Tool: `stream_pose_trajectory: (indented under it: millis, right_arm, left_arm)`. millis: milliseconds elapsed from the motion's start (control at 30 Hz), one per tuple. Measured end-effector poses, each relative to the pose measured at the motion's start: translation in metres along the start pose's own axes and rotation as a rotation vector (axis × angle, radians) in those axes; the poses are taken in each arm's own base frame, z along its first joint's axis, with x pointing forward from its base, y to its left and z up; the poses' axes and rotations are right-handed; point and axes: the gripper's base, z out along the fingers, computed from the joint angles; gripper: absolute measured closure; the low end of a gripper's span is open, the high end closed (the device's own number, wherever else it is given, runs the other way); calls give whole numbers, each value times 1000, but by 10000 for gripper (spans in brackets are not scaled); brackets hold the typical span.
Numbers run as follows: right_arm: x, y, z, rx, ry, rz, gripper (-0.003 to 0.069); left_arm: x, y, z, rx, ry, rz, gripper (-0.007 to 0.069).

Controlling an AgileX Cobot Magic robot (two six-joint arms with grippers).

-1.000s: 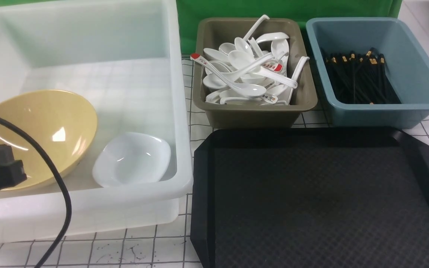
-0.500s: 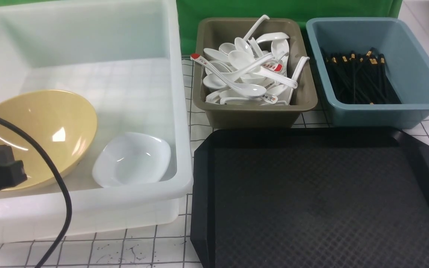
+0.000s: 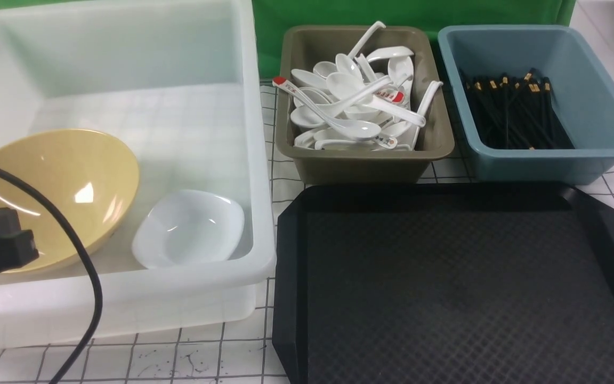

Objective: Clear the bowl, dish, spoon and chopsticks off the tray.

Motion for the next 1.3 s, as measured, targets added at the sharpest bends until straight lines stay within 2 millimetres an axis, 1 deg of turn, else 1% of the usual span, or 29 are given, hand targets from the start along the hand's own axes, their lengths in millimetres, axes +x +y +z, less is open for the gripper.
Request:
stream_pose_trajectory:
  millis: [167,233,333,367,467,733,1300]
  right_arm:
    - [7,-2,1,22,22,-71,622]
    - [14,-4,3,41,46,-119,622]
    - [24,-6,7,59,62,-166,622]
    - [32,-7,10,71,73,-178,622]
    - [47,-9,14,107,111,-157,622]
    - [47,-13,14,204,96,-72,621]
    - [47,-13,14,212,95,-67,609]
  left_arm:
    - [0,0,0,0,1,0,631]
    - [0,0,0,0,1,0,631]
    - [0,0,0,0,1,0,631]
    - [0,0,0,0,1,0,631]
    - [0,0,0,0,1,1,631]
    - [0,0,0,0,1,1,631]
    - [0,0,0,0,1,1,631]
